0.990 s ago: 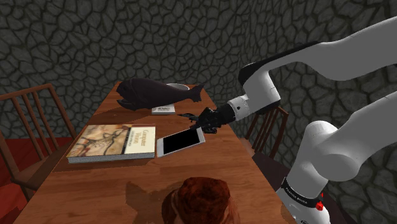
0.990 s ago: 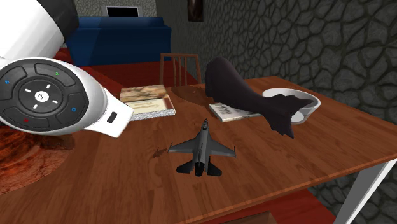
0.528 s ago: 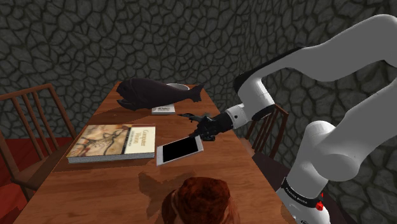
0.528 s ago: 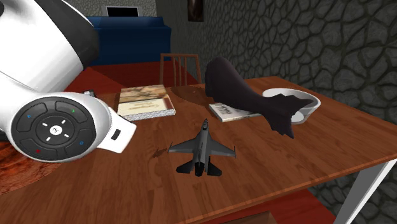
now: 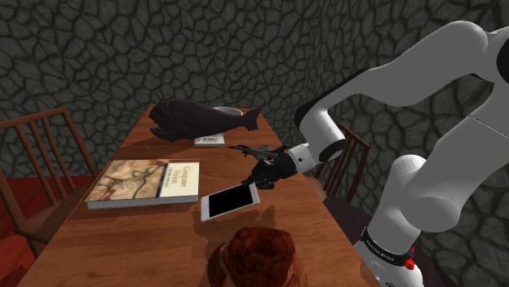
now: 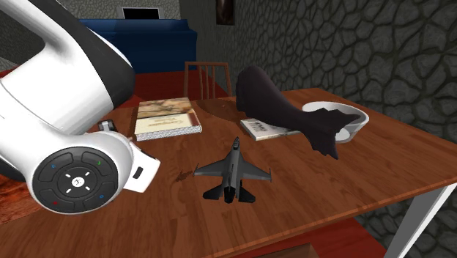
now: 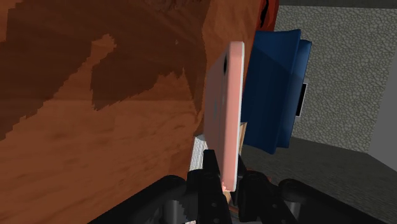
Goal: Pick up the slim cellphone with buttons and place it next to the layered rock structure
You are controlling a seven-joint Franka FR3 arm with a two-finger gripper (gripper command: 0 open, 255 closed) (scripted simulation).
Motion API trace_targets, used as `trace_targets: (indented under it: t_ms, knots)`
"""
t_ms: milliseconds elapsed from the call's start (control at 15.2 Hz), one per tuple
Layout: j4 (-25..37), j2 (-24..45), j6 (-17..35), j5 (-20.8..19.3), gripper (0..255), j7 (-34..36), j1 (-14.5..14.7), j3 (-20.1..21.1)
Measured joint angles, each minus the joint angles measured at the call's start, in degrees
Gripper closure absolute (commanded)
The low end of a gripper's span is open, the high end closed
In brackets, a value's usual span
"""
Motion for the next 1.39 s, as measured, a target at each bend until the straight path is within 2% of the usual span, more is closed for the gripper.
trace_targets:
  t_ms: [330, 396, 792, 924, 1056, 1122, 1386]
  knots:
    - [0.09, 0.45, -0.19, 0.25, 255, -0.46, -0.03, -0.05]
    - [0.09, 0.46, -0.20, 0.26, 0, -0.47, -0.03, -0.05]
    - [0.10, 0.47, -0.20, 0.26, 0, -0.48, -0.04, -0.05]
    - [-1.45, -2.33, -0.42, -3.16, 0, 1.46, -1.18, -1.30]
    - [-4.32, -7.65, -0.63, -9.00, 0, 5.00, -3.09, -3.18]
    - [-4.98, -9.00, -0.64, -10.52, 0, 6.03, -3.54, -3.54]
    - [-5.50, -9.98, -0.78, -11.90, 0, 6.77, -4.01, -3.93]
